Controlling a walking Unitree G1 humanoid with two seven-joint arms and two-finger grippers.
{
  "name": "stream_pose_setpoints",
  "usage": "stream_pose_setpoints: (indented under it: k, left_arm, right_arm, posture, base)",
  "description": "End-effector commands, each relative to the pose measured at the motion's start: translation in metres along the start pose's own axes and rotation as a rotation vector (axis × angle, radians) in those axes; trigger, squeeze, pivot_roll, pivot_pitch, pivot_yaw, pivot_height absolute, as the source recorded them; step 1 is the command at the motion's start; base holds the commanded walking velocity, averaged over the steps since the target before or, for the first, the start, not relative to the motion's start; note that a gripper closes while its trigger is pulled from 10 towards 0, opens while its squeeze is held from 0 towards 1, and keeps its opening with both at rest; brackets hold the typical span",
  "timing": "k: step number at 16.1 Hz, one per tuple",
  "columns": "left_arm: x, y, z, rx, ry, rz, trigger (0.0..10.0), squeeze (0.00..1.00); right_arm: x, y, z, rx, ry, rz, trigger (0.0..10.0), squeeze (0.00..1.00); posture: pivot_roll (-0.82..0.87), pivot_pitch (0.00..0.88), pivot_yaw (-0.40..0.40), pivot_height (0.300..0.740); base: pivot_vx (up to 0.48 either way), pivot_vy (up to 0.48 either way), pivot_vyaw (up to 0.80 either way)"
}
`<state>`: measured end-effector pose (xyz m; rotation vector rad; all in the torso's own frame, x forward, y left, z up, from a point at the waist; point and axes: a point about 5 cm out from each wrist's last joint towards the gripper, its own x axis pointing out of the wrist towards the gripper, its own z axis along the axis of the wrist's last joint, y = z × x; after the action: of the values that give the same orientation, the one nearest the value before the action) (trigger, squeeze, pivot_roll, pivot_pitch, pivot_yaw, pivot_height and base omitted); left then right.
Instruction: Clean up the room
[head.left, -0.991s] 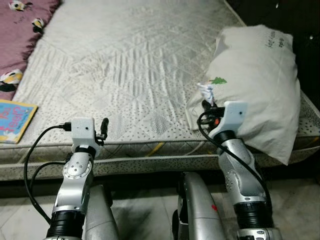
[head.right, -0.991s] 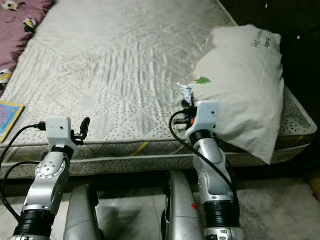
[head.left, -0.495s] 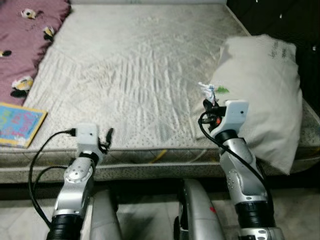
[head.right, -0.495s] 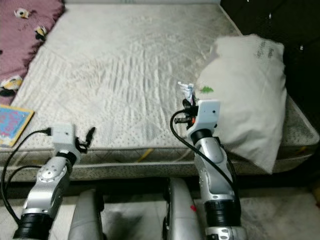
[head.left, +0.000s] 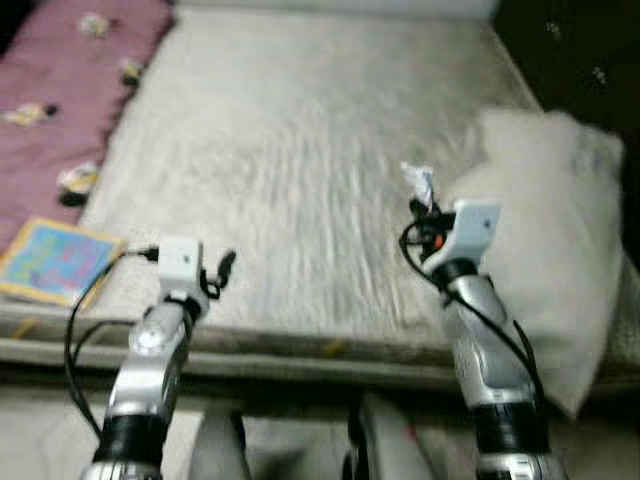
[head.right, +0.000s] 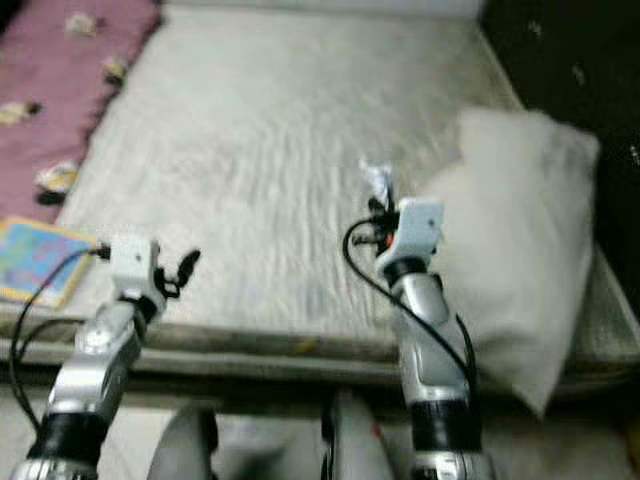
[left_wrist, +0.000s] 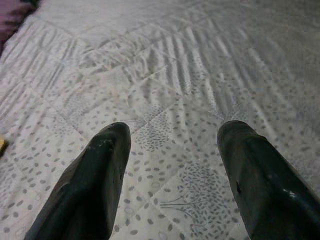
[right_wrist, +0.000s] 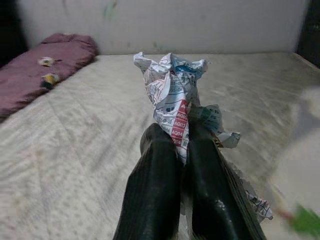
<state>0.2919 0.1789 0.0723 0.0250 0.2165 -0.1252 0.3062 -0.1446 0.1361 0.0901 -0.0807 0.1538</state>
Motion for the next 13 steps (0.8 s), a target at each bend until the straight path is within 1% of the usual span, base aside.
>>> stream_pose_setpoints:
  k: [1, 2, 3, 4, 6, 7, 8, 9, 10, 11, 13]
  left_arm:
    - [-0.002, 0.0, -0.002, -0.011, 0.008, -0.008, 10.0, 0.0]
    - [-0.002, -0.003, -0.001, -0.015, 0.001, -0.017, 10.0, 0.0]
    - [-0.003, -0.003, -0.001, 0.003, -0.007, -0.019, 10.0, 0.0]
    - [-0.003, -0.003, 0.001, 0.013, -0.025, -0.014, 10.0, 0.0]
    - [-0.003, 0.0, 0.0, 0.025, -0.026, 0.024, 10.0, 0.0]
    - [-0.004, 0.003, 0.002, 0.054, -0.048, 0.052, 10.0, 0.0]
    - [-0.004, 0.004, 0.003, 0.08, -0.049, 0.06, 10.0, 0.0]
    - [-0.004, 0.007, -0.001, 0.054, -0.024, 0.08, 10.0, 0.0]
    - [-0.004, 0.006, -0.004, 0.023, -0.003, 0.075, 10.0, 0.0]
    - [-0.004, 0.006, -0.006, 0.013, 0.007, 0.069, 10.0, 0.0]
    - [-0.004, -0.001, -0.007, 0.0, 0.011, 0.036, 10.0, 0.0]
  right_arm:
    - [0.0, -0.001, 0.001, 0.001, 0.001, -0.007, 10.0, 0.0]
    - [0.0, -0.002, 0.001, -0.002, 0.001, -0.008, 10.0, 0.0]
    - [0.0, -0.002, 0.002, -0.003, 0.0, -0.009, 10.0, 0.0]
    - [0.0, -0.002, 0.002, -0.01, 0.001, -0.006, 10.0, 0.0]
    - [0.001, -0.002, 0.0, -0.013, 0.007, -0.001, 10.0, 0.0]
    - [0.0, -0.002, 0.0, -0.014, 0.008, 0.001, 10.0, 0.0]
    - [0.0, -0.002, 0.0, -0.014, 0.01, 0.002, 10.0, 0.0]
    - [0.0, -0.003, -0.001, -0.018, 0.011, 0.004, 10.0, 0.0]
    - [-0.001, -0.003, -0.001, -0.021, 0.013, 0.003, 10.0, 0.0]
    - [-0.001, -0.004, -0.001, -0.023, 0.013, 0.003, 10.0, 0.0]
    - [-0.001, -0.005, -0.001, -0.029, 0.016, -0.001, 10.0, 0.0]
  posture:
    - [0.02, 0.052, -0.033, 0.715]
    - [0.02, 0.052, -0.033, 0.729]
    - [0.02, 0.052, -0.033, 0.739]
    - [0.01, 0.047, -0.036, 0.74]
    - [0.02, 0.046, -0.036, 0.74]
    - [0.01, 0.044, -0.036, 0.74]
    - [0.01, 0.043, -0.034, 0.74]
    - [0.01, 0.041, -0.036, 0.74]
    - [0.01, 0.041, -0.036, 0.74]
    - [0.01, 0.041, -0.036, 0.74]
    - [0.01, 0.043, -0.036, 0.74]
  base:
    - [0.0, 0.0, 0.0]
    - [0.0, 0.0, 0.0]
    - [0.0, 0.0, 0.0]
    - [0.0, 0.0, 0.0]
    - [0.0, 0.0, 0.0]
    - [0.0, 0.0, 0.0]
    - [0.0, 0.0, 0.0]
    - [0.0, 0.0, 0.0]
    - [0.0, 0.0, 0.0]
    - [0.0, 0.0, 0.0]
    - [0.0, 0.0, 0.0]
